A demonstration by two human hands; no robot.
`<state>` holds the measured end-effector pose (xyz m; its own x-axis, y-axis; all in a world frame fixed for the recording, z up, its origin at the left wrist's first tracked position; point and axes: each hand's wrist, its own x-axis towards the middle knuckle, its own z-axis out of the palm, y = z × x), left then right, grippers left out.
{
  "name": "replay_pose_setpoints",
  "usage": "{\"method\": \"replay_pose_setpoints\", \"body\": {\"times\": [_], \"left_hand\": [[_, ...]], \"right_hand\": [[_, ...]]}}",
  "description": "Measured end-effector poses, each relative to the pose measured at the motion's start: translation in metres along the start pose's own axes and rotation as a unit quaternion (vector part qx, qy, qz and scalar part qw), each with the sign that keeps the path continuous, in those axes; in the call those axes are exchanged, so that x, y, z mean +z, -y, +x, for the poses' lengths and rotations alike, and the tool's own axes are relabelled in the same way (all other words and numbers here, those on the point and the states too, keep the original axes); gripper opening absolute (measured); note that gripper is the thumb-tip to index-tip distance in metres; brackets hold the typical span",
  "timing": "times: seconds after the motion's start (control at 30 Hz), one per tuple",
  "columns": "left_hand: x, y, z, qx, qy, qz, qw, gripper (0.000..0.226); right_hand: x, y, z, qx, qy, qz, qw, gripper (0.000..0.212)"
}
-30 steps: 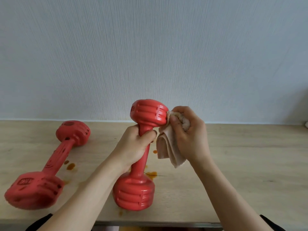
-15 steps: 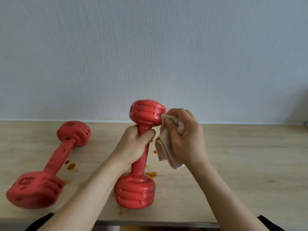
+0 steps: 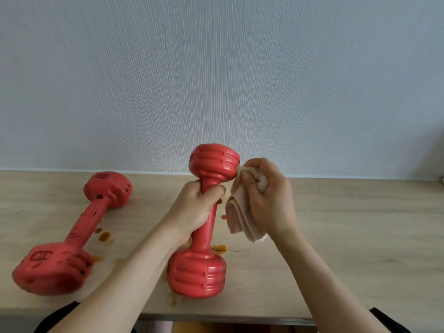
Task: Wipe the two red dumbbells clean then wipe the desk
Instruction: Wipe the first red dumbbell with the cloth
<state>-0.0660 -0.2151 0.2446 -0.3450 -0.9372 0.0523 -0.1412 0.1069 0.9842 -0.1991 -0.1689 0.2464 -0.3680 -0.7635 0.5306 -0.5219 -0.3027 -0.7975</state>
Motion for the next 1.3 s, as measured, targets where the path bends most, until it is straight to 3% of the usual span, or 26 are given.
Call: {"method": "replay_pose_setpoints", "body": {"times": [0.1,0.2,0.27,0.37,0.53,0.6,0.77,0.87,0.97,1.13,1.3], "left_hand": [[0.001,0.0,0.002,0.002,-0.006,-0.003,1.0,0.022],[0.002,0.001,0.004,0.007,-0.006,0.009,1.0,0.023],[0.001,0.002,0.006,0.014,0.002,0.006,1.0,0.022],[0.002,0.0,0.009,0.025,0.035,0.003,0.999,0.02],[0.011,-0.004,0.016,0.042,0.075,-0.037,0.996,0.023],[0.015,-0.007,0.016,0.064,0.106,-0.044,0.991,0.029],[0.015,-0.012,0.017,0.044,0.14,-0.063,0.987,0.019],[0.007,-0.012,0.019,0.07,0.063,0.083,0.992,0.032],[0.002,-0.012,0.017,0.102,-0.047,0.171,0.979,0.03],[-0.007,-0.008,0.017,0.055,-0.072,0.102,0.991,0.034],[-0.006,-0.008,0.015,0.079,-0.06,0.078,0.992,0.026]], "right_hand": [[0.005,0.007,-0.002,-0.041,-0.045,-0.044,0.997,0.004],[0.018,0.023,-0.001,-0.16,-0.094,-0.15,0.971,0.015],[0.022,0.025,0.002,-0.17,-0.092,-0.161,0.968,0.012],[0.017,0.017,0.013,-0.063,-0.066,-0.028,0.995,0.004],[0.009,-0.005,0.029,0.075,-0.053,0.112,0.989,0.011],[0.006,-0.012,0.029,0.139,-0.035,0.183,0.973,0.014],[0.001,-0.01,0.027,0.245,-0.019,0.363,0.899,0.012],[0.001,-0.012,0.027,0.211,-0.051,0.334,0.917,0.009],[0.005,-0.009,0.027,0.139,-0.055,0.256,0.955,0.008],[0.018,0.011,0.018,-0.002,-0.057,0.113,0.992,0.007],[0.024,0.021,0.01,-0.152,-0.085,-0.036,0.984,0.008]]}}
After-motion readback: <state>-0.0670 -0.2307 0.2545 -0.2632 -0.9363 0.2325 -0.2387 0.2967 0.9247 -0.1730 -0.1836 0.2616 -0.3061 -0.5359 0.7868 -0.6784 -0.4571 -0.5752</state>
